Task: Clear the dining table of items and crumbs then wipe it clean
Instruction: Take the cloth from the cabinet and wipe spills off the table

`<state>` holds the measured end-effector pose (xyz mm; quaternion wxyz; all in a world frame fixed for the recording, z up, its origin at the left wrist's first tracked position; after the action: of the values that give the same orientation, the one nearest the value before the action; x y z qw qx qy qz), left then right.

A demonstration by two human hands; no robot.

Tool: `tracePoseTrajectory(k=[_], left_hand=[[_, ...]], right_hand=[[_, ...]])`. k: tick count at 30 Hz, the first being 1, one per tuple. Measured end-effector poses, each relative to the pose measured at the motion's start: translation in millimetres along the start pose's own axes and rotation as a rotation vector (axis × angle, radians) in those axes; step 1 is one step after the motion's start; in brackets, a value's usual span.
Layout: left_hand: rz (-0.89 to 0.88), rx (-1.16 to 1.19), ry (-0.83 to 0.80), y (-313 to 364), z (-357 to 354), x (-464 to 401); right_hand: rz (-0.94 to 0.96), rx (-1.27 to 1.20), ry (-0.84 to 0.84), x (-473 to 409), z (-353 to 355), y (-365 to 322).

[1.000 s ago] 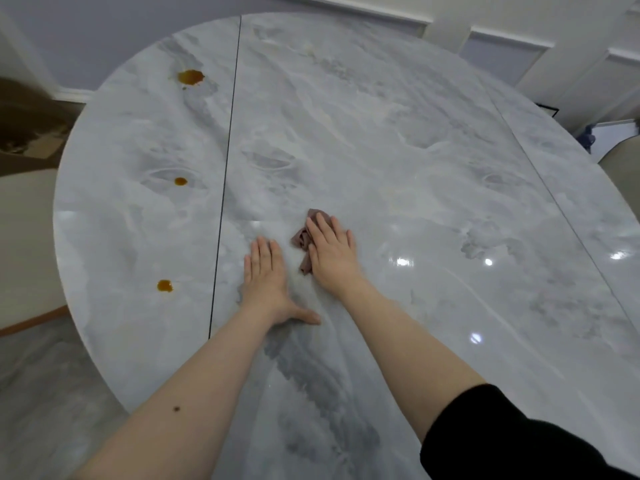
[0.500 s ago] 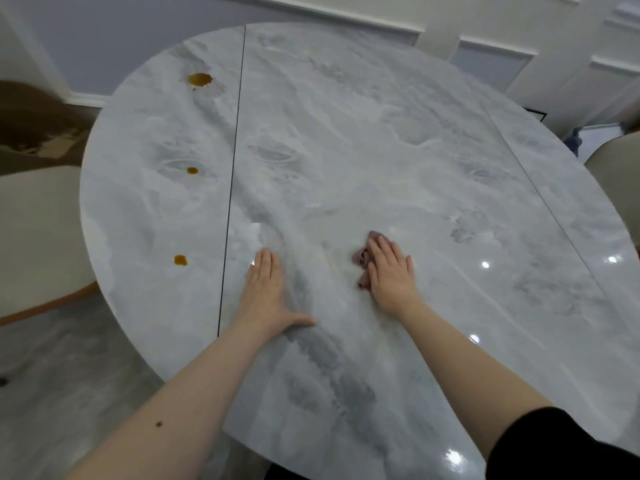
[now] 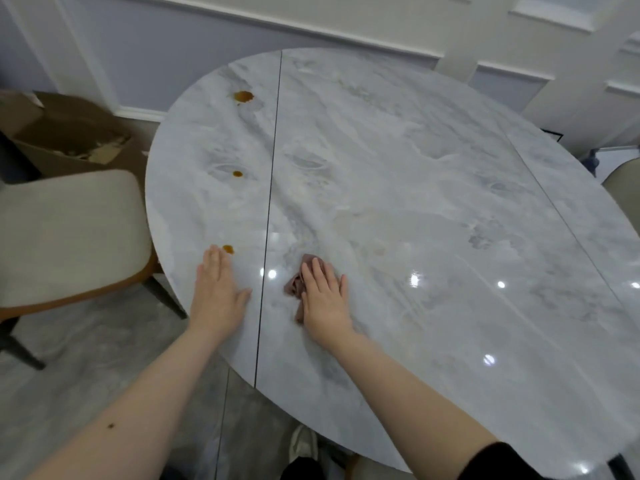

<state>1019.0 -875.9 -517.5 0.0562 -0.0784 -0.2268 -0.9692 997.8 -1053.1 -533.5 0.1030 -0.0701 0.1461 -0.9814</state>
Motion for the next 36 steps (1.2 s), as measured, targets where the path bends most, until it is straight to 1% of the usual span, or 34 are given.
tracePoseTrajectory(k=[3, 6, 8, 11, 14, 18, 24, 26, 28, 29, 32, 33, 34, 36], left_hand=[[0.160, -0.027, 0.042, -38.1, 10.3, -1.8], [0.216, -0.049, 0.006, -56.0, 9.4, -5.9], [0.218, -0.100, -0.045, -62.2, 6.3, -11.5], [0.197, -0.131, -0.049, -64.9, 7.5, -20.1], [0.165, -0.159, -0.005, -65.8, 10.8, -28.3], [0.138, -0.138, 0.109, -63.6, 19.7, -46.1], [0.187, -0.094, 0.275, -70.5, 32.8, -81.6], [0.183, -0.095, 0.287, -71.8, 31.1, -82.7], [0.177, -0.096, 0.302, -72.5, 31.3, -83.4], [0.172, -0.105, 0.314, -71.5, 32.5, -83.1], [0.147, -0.148, 0.356, -68.2, 43.5, -90.5], [0.144, -0.161, 0.369, -66.9, 49.4, -95.4], [0.148, -0.164, 0.386, -67.0, 56.2, -101.1], [0.140, -0.139, 0.397, -67.7, 66.1, -117.2]], right_hand=[[0.040, -0.016, -0.024, -9.1, -10.9, -42.2], [0.021, -0.011, -0.046, -22.4, -23.4, -73.9], [-0.014, -0.017, -0.061, -31.5, -29.2, -85.6], [-0.059, -0.024, -0.069, -41.6, -30.6, -94.3], [-0.079, -0.011, -0.047, -52.1, -31.8, -101.1], [-0.066, 0.007, -0.004, -76.2, -30.8, -107.5], [0.022, 0.012, 0.052, -129.3, -24.1, -107.9], [0.038, -0.007, 0.067, -144.5, -22.3, -104.1], [0.099, -0.046, 0.086, -160.6, -15.9, -100.4], [0.131, -0.094, 0.104, -166.0, -10.1, -97.5], [0.137, -0.449, 0.200, -170.8, 16.0, -82.2], [0.143, -0.488, 0.223, -166.1, 22.9, -78.2], [0.170, -0.455, 0.221, -158.8, 25.5, -77.7], [0.283, -0.272, 0.152, -138.0, 16.5, -84.8]])
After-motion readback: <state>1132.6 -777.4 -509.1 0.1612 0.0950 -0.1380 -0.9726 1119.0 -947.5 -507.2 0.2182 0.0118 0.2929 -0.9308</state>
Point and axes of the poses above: each hand's wrist, its own x-axis away from the middle knuckle, its own z-axis out of the back of the hand, y = z × x, the point moved 10 cm from there along -x, towards the middle knuckle, and after that the axes turned 10 degrees about z, right-handed, at the moved point
